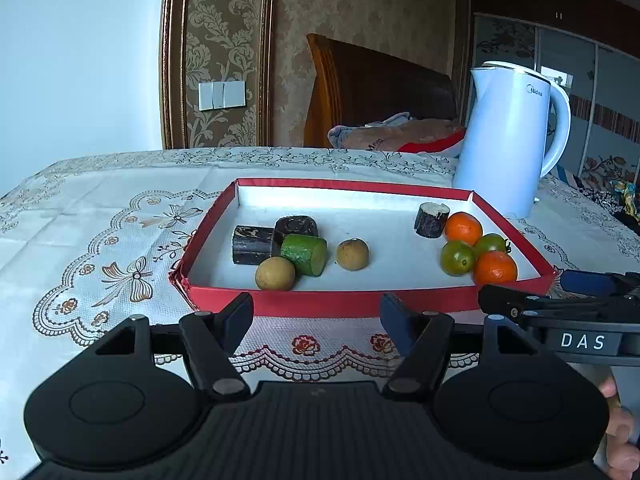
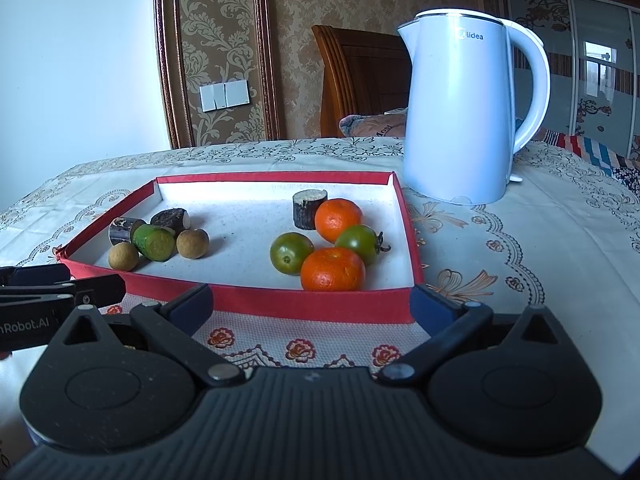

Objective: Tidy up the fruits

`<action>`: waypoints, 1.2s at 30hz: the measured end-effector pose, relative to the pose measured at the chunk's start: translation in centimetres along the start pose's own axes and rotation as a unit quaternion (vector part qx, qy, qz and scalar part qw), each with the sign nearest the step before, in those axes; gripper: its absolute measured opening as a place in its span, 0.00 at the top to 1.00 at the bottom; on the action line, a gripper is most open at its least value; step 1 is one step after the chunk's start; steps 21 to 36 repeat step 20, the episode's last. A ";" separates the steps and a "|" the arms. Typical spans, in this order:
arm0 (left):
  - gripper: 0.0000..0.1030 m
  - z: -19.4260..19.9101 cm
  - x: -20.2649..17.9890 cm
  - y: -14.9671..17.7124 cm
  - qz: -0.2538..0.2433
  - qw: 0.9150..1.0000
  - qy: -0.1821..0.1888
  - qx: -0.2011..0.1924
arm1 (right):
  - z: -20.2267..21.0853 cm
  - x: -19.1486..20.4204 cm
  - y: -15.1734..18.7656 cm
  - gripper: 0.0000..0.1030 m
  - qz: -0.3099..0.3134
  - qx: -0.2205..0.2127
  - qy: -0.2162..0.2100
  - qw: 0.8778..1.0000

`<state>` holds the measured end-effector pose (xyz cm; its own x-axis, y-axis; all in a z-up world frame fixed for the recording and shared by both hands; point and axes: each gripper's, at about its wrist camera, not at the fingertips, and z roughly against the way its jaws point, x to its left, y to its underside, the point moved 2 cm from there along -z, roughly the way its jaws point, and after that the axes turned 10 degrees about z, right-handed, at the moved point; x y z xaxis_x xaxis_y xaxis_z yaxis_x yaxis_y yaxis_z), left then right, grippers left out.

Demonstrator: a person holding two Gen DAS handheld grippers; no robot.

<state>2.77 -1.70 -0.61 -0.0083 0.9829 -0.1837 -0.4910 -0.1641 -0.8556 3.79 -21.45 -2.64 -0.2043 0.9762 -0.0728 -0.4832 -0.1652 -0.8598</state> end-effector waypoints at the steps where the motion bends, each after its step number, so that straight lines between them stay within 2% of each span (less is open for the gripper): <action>1: 0.33 0.0 -0.1 0.0 -0.004 1.000 0.000 -0.001 | 0.0 0.0 0.0 0.00 0.000 0.000 0.000 1.000; 11: 0.33 0.0 0.1 -0.1 0.001 1.000 0.006 0.005 | 0.0 0.0 0.0 0.00 0.000 0.000 0.000 1.000; 20: 0.32 0.0 0.4 -0.2 -0.001 1.000 -0.014 -0.001 | 0.1 0.0 0.1 0.00 -0.001 0.002 0.000 1.000; 36: 0.32 0.0 0.4 -0.2 -0.001 1.000 -0.014 -0.001 | 0.1 0.0 0.1 0.00 -0.001 0.002 0.000 1.000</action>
